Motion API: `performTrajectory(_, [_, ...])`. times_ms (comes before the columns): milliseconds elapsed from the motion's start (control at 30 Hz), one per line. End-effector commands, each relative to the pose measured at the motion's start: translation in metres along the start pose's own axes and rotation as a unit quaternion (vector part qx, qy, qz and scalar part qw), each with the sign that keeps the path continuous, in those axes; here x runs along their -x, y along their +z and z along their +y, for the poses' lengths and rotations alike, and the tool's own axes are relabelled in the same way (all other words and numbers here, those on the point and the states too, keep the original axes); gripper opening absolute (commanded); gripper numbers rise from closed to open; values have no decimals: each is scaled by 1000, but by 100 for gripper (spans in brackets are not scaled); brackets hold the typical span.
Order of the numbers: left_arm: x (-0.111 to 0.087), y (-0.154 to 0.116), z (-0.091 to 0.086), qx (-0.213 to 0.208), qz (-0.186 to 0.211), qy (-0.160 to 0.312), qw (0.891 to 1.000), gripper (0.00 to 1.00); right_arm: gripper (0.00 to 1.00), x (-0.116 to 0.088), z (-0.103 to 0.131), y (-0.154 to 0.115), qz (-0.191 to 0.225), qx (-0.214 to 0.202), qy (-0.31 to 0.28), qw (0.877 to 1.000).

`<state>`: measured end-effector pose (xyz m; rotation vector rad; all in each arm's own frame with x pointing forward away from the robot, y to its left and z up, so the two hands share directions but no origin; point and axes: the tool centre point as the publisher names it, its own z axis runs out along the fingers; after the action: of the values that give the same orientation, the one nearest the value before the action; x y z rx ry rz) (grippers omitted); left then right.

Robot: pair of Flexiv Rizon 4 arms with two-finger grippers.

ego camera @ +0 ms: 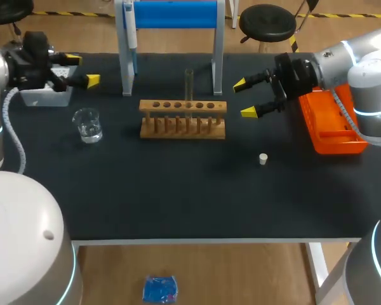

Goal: Invert the test tube, pick up the pipette, mount the tip to pipette, aspirate from beaker and dispense into the tube, eject the tip, return the pipette, and cap with the stopper.

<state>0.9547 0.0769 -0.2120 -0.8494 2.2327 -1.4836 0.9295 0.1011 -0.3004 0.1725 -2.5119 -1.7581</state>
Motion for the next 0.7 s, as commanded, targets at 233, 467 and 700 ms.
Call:
performTrajectory(233, [48,-19,27,20,-119,-56,991,100,100,0,0,-1,1,-1,0,1000])
performTrajectory(467, [81,-26,47,50,-198,-96,974,100,100,0,0,-1,1,-1,0,1000])
performTrajectory(700, [104,-31,63,80,-264,-115,954,100,100,0,0,-1,1,-1,0,1000])
